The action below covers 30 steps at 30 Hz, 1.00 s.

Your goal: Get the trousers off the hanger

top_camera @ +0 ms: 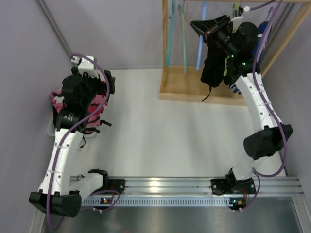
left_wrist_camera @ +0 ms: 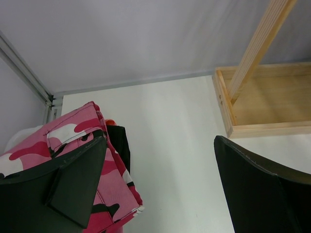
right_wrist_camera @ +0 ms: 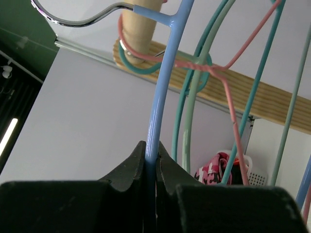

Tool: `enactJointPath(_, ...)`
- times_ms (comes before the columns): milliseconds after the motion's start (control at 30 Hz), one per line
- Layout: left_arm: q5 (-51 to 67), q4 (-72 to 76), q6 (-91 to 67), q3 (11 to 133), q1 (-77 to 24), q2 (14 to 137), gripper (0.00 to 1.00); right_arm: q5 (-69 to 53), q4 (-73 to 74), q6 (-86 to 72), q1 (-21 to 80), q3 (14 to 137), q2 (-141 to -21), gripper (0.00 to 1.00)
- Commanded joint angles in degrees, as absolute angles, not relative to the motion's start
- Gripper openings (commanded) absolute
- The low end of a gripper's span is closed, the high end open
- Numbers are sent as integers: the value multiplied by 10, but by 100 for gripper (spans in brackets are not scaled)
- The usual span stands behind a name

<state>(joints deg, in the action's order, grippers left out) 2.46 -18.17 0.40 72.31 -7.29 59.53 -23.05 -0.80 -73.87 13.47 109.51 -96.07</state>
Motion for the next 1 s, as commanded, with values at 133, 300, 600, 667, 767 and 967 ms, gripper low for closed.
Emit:
enactJointPath(133,14,-164,14,741,-76,597,98,-195,-16,-761,144,1162,-1003,0)
enactJointPath(300,14,-164,13,741,-76,601,98,-199,-11,-767,156,1131,-1004,0)
enactJointPath(600,21,-164,16,744,-76,603,98,-219,-33,-733,161,1085,-958,39)
enactJointPath(667,25,-163,16,746,-76,603,98,-218,-27,-724,160,1073,-946,46)
enactJointPath(767,28,-163,16,745,-76,601,98,-215,-5,-703,155,1055,-916,61)
enactJointPath(967,33,-163,9,740,-76,596,98,-202,53,-648,152,1019,-856,72)
